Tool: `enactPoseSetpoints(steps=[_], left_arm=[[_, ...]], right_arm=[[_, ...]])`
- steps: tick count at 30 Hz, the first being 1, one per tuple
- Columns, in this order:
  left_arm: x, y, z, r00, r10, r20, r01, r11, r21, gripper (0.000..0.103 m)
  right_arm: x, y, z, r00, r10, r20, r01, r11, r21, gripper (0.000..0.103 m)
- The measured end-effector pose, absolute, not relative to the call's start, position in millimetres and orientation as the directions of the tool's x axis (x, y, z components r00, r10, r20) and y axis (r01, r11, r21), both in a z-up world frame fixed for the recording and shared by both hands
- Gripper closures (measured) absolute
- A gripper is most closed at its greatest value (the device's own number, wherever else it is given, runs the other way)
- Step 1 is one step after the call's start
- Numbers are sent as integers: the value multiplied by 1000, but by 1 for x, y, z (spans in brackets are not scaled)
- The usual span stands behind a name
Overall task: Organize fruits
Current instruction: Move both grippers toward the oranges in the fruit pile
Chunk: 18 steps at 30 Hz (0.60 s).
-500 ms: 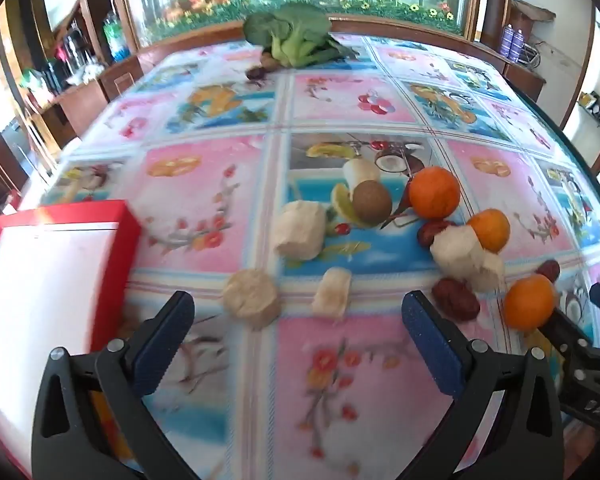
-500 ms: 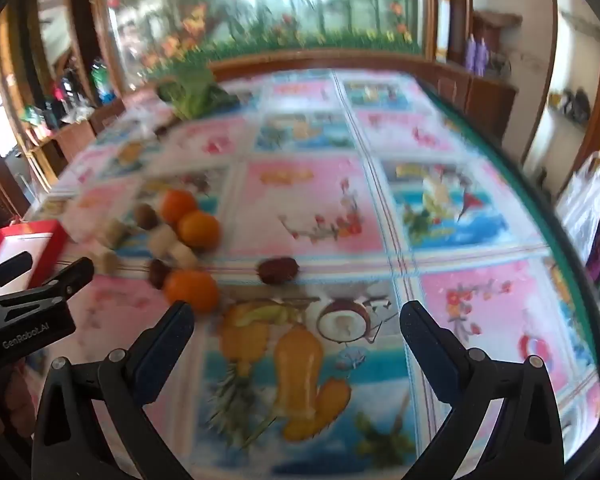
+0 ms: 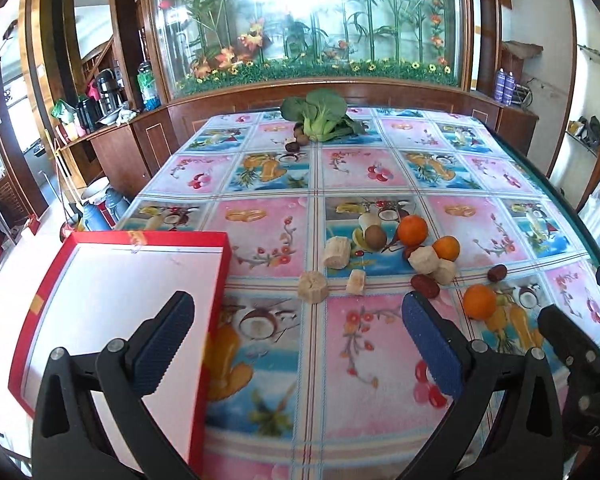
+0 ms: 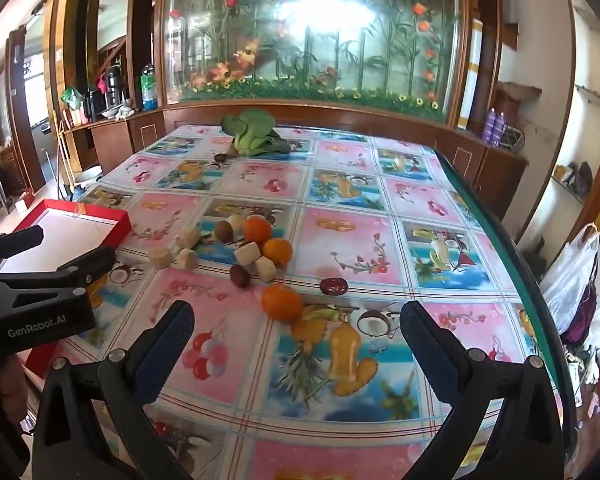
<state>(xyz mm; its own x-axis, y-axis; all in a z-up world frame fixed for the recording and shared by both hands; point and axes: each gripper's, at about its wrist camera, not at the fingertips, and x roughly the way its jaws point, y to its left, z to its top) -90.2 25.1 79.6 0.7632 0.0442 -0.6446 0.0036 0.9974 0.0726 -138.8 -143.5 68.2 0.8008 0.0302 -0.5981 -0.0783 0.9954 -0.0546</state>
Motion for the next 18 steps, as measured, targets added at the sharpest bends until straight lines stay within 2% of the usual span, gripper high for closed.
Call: enactPoseSetpoints(steps=[7, 12, 14, 16, 18], left_arm=[[-108, 42, 79, 763, 54, -644, -17, 998, 64, 0], [-108, 50, 74, 755, 72, -652, -34, 997, 70, 0], [-108, 52, 70, 753, 78, -653, -38, 996, 75, 0], [-107, 53, 66, 749, 80, -658, -33, 996, 85, 0], [-104, 56, 60, 740, 65, -670, -26, 997, 67, 0]], right_arm=[[-134, -145, 59, 789, 60, -611, -82, 997, -7, 4], [-122, -156, 44, 751, 70, -656, -74, 997, 23, 25], [-116, -161, 37, 731, 88, -677, -78, 996, 45, 37], [-110, -167, 31, 709, 119, -695, -74, 993, 95, 42], [-104, -171, 27, 692, 148, -707, -72, 988, 137, 44]])
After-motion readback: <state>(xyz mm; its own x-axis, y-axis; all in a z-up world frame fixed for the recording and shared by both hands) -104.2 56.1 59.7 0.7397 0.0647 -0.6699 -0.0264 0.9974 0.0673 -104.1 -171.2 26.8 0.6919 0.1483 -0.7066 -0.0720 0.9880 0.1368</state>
